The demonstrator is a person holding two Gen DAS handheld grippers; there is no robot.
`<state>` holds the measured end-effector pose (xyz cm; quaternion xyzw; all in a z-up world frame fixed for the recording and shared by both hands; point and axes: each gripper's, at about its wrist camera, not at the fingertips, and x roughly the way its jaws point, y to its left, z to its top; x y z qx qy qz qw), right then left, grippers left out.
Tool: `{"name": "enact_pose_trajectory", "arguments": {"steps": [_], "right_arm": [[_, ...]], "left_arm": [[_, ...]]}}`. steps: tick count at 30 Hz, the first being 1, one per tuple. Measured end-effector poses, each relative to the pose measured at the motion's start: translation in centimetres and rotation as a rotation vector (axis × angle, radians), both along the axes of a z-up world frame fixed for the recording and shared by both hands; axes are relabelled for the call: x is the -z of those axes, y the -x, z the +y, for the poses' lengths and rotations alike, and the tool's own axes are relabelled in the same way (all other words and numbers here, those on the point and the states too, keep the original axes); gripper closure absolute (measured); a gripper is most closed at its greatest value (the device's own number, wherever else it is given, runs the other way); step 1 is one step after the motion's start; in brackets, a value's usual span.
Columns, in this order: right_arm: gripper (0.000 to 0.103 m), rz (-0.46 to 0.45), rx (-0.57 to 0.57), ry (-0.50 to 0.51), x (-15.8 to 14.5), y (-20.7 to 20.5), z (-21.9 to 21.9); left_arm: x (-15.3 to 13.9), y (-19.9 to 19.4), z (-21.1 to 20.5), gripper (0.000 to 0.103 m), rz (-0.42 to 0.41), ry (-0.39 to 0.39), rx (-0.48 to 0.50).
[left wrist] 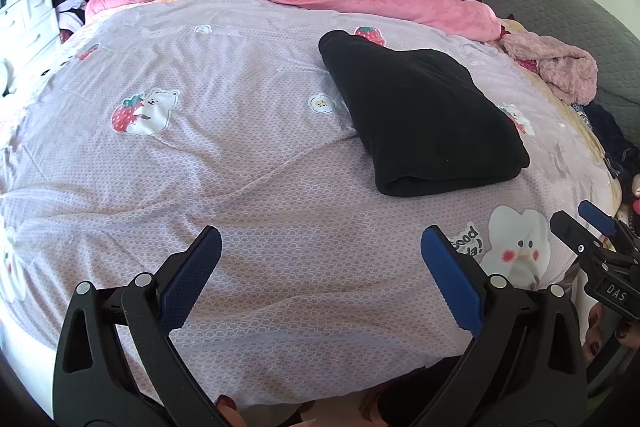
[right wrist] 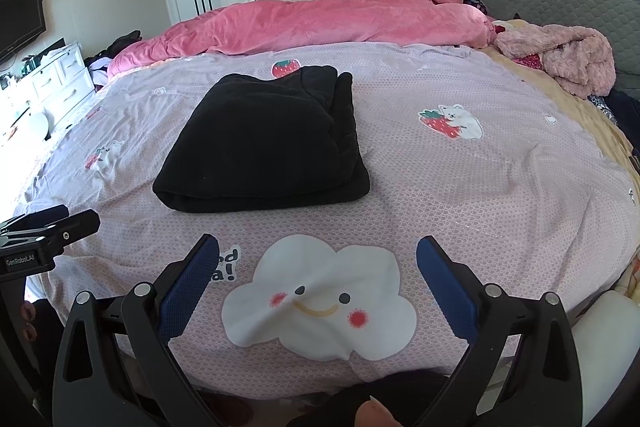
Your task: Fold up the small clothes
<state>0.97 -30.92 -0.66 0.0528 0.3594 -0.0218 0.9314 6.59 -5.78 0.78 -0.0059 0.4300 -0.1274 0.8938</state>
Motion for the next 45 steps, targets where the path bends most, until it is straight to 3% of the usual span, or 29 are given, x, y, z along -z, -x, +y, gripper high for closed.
{"name": "enact_pose_trajectory", "arguments": {"steps": [18,23,27,30,33,36,38,43,45], "right_arm": [[0.004,0.008,0.013,0.002,0.2,0.0,0.0],[0.004,0.003,0.08,0.013,0.1,0.4,-0.7],[0.004,0.003,0.31,0.017,0.4,1.9,-4.5],[0.004,0.009,0.512,-0.011,1.0,4.4,-9.0],[0.004,0.032,0.773,0.005,2.2,8.6,-15.3],[0.004,0.087,1.011,0.027,4.0,13.3,-21.7],[0.004,0.145,1.159,0.006,5.6,16.7,-26.6],[0.004,0.266,1.394,-0.066,9.6,22.6,-34.9],[0.004,0.208,1.402,-0.083,10.6,23.7,-35.9]], "left_arm": [[0.0,0.0,0.5,0.009,-0.009,-0.03,-0.028],[-0.1,0.1,0.8,0.009,-0.013,-0.031,-0.038],[0.7,-0.5,2.9,0.009,0.061,0.073,-0.065],[0.5,-0.9,5.4,0.009,0.038,0.079,-0.123],[0.1,-2.4,10.3,0.009,0.005,0.079,-0.244],[-0.1,-4.8,16.7,0.009,-0.005,0.036,-0.388],[-0.2,-6.8,21.3,0.009,-0.005,-0.036,-0.489],[-0.1,-12.3,32.0,0.009,0.008,-0.158,-0.707],[-0.2,-14.0,35.5,0.009,0.01,-0.15,-0.767]]}}
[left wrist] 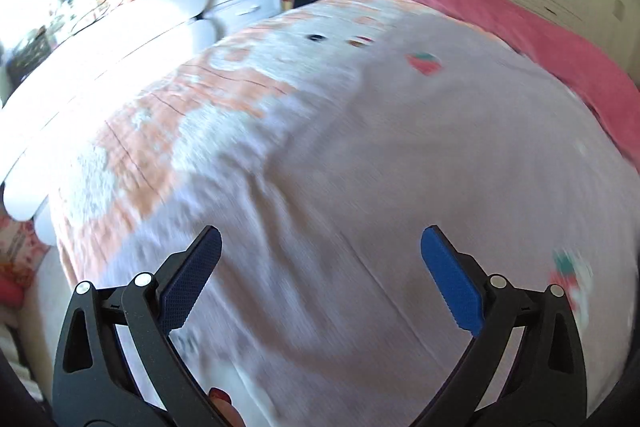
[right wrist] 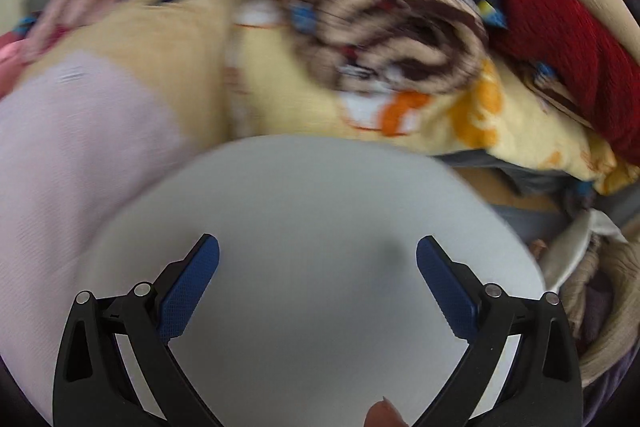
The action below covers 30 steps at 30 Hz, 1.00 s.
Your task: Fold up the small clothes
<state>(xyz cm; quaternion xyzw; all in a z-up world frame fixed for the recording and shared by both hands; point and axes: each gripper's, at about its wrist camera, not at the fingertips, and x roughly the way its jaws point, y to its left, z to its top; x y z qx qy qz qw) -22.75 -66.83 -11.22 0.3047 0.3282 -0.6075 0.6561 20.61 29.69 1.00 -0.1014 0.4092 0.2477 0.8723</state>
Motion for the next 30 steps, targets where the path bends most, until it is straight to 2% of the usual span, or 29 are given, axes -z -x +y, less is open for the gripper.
{"name": "enact_pose_trajectory", "arguments": {"steps": [2,4,6,9,10,11,12,13,16,21,30], "right_arm": [[0.004,-0.05,0.001,0.007,0.2,0.6,-0.3],[0.004,-0.043,0.001,0.016,0.2,0.5,0.1],[0.004,-0.008,0.002,0.024,0.3,0.1,0.4],[0.004,-0.03,0.002,0.018,0.4,0.5,0.8],[0.004,-0.031,0.001,0.017,0.5,0.4,0.3],[0.004,-0.026,0.001,0.017,0.3,0.1,0.2],[0.004,-0.018,0.001,0.018,0.3,0.0,0.3],[0.004,-0.019,0.001,0.018,0.3,0.0,0.1],[0.004,-0.025,0.001,0.016,0.3,-0.1,-0.2],[0.004,-0.024,0.001,0.017,0.3,-0.1,-0.2],[0.004,-0.025,0.001,0.017,0.3,-0.1,-0.2]], "left_arm": [[-0.1,-1.7,3.5,0.009,-0.008,-0.016,-0.08],[0.1,-3.2,6.3,0.009,0.0,-0.033,-0.135],[0.9,-4.1,8.4,0.009,0.008,-0.029,-0.144],[3.5,-4.9,10.8,0.009,0.062,-0.063,-0.172],[4.6,-4.8,11.2,0.008,0.077,-0.049,-0.181],[5.4,-4.3,11.9,0.008,0.059,0.007,-0.182],[5.6,-3.5,12.6,0.008,0.008,0.078,-0.187],[5.6,-3.1,13.0,0.008,-0.021,0.104,-0.185],[5.6,-2.4,13.6,0.008,-0.069,0.16,-0.18],[5.7,-3.5,12.6,0.008,-0.003,0.097,-0.183],[5.8,-3.4,13.0,0.008,-0.013,0.107,-0.182]]}}
